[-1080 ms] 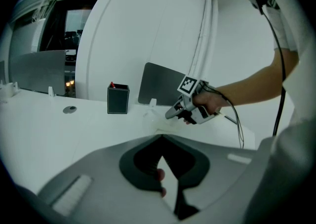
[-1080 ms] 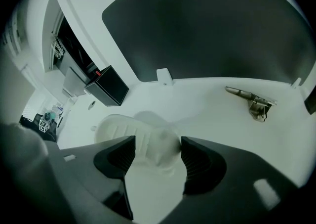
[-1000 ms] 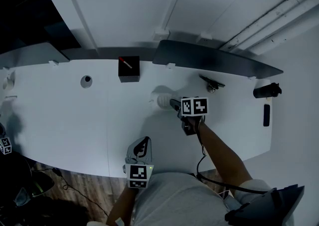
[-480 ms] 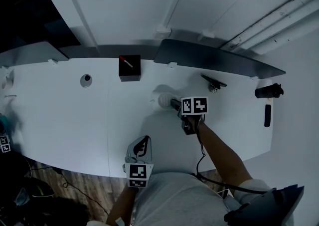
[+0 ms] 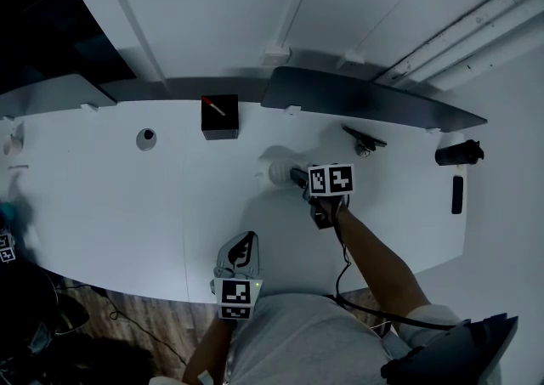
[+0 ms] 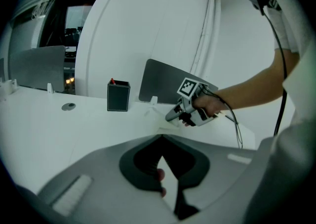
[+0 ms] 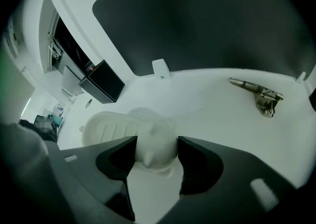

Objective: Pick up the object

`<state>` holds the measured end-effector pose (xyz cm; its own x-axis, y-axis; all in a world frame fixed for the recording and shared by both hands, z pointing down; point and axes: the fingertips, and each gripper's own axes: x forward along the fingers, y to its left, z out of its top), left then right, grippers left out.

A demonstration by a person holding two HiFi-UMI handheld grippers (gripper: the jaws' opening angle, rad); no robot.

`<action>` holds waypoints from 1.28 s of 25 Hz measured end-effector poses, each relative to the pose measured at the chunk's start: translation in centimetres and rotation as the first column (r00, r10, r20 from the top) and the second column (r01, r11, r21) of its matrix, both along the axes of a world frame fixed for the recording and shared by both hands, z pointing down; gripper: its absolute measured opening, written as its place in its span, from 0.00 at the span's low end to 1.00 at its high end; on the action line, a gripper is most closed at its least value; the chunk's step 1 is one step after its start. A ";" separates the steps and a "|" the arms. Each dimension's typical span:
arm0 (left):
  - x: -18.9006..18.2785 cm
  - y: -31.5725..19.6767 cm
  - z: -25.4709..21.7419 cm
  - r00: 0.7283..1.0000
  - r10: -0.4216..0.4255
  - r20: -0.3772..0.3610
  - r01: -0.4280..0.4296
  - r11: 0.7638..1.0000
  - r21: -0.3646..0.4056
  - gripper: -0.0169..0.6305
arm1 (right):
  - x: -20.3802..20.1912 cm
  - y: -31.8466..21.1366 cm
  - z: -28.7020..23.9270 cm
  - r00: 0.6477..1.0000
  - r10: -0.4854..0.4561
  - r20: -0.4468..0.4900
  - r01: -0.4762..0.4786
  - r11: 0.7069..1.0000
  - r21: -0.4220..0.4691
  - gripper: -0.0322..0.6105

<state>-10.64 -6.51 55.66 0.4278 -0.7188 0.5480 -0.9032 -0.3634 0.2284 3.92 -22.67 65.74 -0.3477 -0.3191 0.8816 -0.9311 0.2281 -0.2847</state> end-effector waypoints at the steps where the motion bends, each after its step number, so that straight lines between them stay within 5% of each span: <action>1: 0.0 0.0 0.0 1.000 -0.001 0.001 0.001 1.000 0.001 0.03 | 0.0 0.0 -0.1 1.000 -0.008 -0.004 0.008 1.000 0.005 0.46; 16: 0.4 -0.4 -0.9 1.000 0.003 0.007 -0.003 1.000 0.023 0.03 | -2.0 0.5 -2.7 0.994 -0.110 -0.024 0.112 0.987 0.115 0.44; 32: 2.3 -3.6 -3.0 0.999 0.039 0.016 -0.040 0.996 0.076 0.03 | -4.7 1.4 -7.3 0.988 -0.145 0.060 0.123 0.955 0.271 0.44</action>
<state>-8.33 -10.13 52.62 0.4492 -0.7418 0.4980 -0.8908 -0.4146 0.1859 -0.79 -21.26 58.39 -0.4681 -0.4837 0.7396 -0.8639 0.4264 -0.2680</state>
